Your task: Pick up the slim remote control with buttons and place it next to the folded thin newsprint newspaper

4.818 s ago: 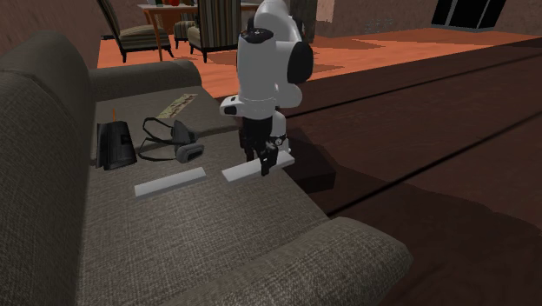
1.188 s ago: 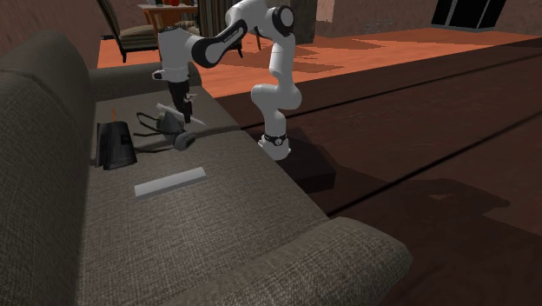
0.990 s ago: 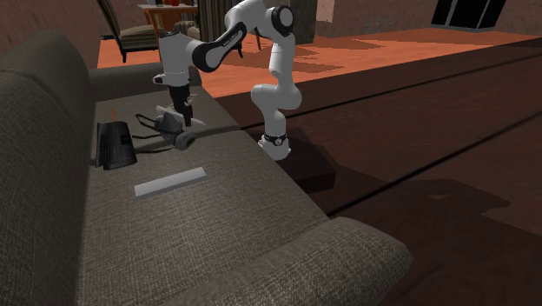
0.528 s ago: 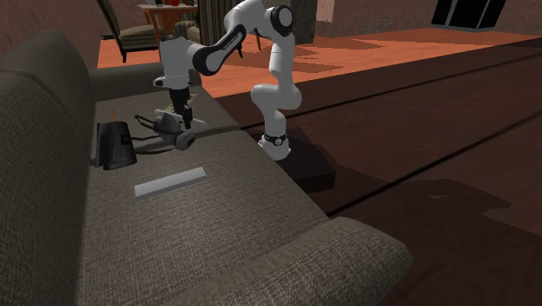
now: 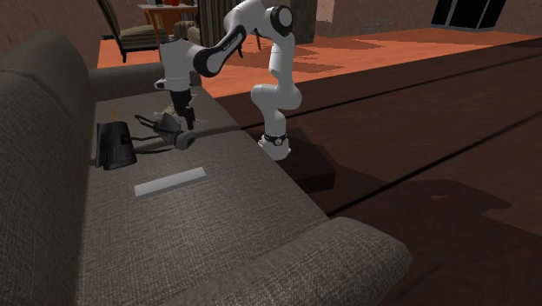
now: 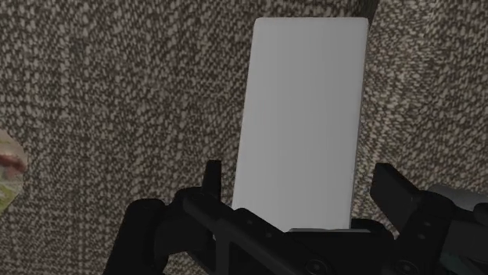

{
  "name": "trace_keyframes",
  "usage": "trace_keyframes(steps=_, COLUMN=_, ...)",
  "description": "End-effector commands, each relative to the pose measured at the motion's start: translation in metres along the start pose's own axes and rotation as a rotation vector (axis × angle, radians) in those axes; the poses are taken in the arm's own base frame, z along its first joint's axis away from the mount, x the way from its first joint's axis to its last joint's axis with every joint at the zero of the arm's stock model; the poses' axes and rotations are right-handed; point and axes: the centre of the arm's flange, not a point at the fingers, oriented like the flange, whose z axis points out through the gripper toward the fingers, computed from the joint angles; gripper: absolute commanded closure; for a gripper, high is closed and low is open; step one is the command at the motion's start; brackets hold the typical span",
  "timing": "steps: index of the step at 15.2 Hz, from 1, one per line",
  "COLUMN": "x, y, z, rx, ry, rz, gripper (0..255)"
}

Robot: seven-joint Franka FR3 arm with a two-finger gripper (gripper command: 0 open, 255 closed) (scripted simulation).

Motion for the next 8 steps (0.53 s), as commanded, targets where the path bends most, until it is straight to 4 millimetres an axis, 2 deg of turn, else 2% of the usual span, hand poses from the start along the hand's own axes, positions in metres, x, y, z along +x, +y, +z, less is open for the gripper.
trace_keyframes(steps=1, x=0.0, y=-0.001, z=-0.013, rx=0.0, ry=0.0, rz=0.0, gripper=0)
trace_keyframes(steps=4, x=0.0, y=-0.001, z=-0.05, rx=0.0, ry=0.0, rz=0.0, gripper=0)
trace_keyframes(steps=8, x=0.0, y=-0.001, z=-0.05, rx=0.0, ry=0.0, rz=0.0, gripper=0)
